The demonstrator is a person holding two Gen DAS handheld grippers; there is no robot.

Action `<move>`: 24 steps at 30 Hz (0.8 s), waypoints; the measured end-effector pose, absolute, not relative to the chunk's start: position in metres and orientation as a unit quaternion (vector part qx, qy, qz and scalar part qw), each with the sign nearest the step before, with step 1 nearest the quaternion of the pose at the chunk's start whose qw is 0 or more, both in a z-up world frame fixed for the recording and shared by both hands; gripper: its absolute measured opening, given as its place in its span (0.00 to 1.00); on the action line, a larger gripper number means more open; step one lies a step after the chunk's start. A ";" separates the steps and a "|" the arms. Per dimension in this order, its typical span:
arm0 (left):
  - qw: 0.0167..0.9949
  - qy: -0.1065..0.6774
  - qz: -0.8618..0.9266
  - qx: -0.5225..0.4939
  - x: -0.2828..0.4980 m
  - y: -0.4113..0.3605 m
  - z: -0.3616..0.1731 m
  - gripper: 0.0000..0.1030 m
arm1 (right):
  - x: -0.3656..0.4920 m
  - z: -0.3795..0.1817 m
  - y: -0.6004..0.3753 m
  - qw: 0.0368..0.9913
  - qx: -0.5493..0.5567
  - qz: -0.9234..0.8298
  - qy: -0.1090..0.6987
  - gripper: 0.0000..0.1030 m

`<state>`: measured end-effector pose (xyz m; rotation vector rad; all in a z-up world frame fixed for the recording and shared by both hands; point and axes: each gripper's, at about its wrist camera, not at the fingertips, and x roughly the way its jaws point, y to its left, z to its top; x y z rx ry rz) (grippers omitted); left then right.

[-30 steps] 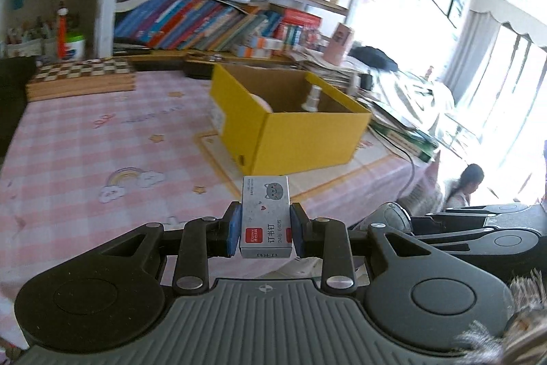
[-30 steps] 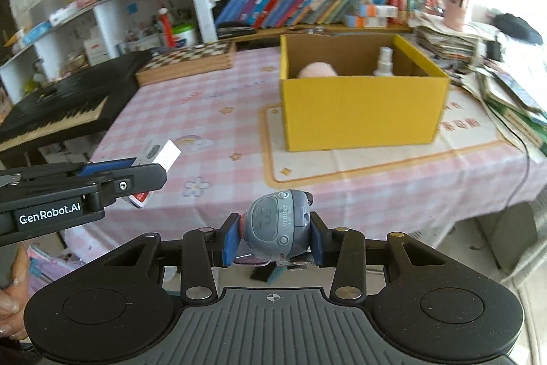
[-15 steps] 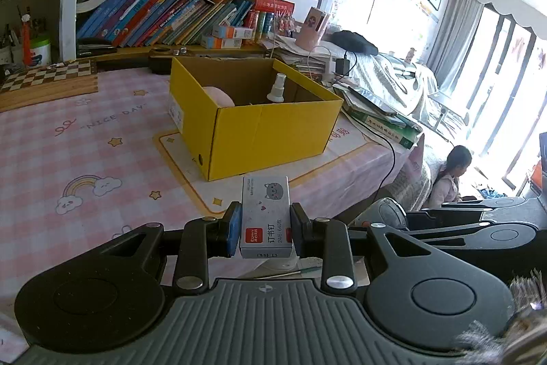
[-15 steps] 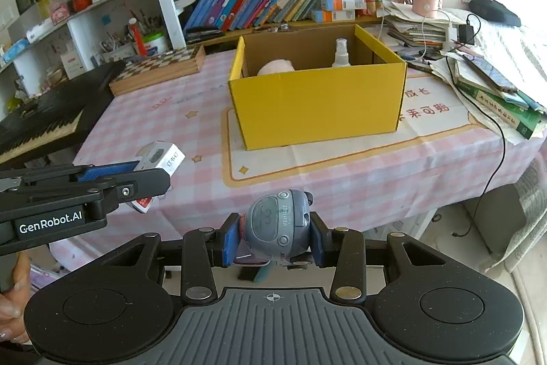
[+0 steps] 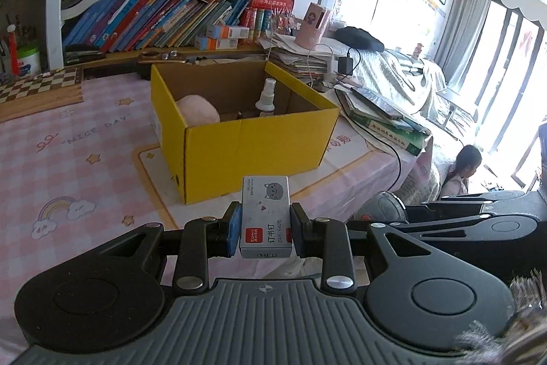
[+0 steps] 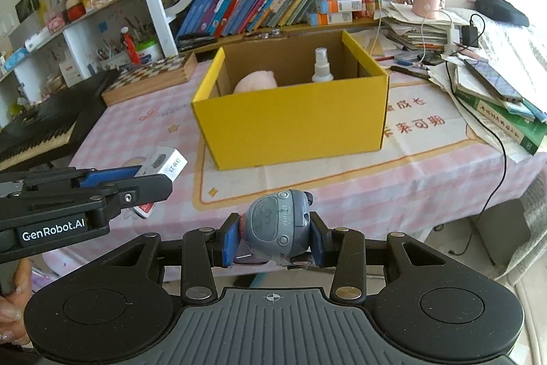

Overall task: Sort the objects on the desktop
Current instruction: 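Carry the medicine box with the left tool while the right tool carries the car to the box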

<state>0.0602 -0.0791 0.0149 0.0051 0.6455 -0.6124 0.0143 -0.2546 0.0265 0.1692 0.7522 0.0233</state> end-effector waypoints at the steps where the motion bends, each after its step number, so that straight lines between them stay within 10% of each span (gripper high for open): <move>1: 0.903 0.311 -0.296 0.003 0.063 -0.083 0.016 0.27 | 0.018 0.028 -0.260 0.927 0.084 0.013 0.364 0.39; 24: 0.944 0.241 -0.223 0.021 0.171 -0.155 0.047 0.27 | 0.157 0.075 -0.323 0.961 0.030 0.071 0.265 0.39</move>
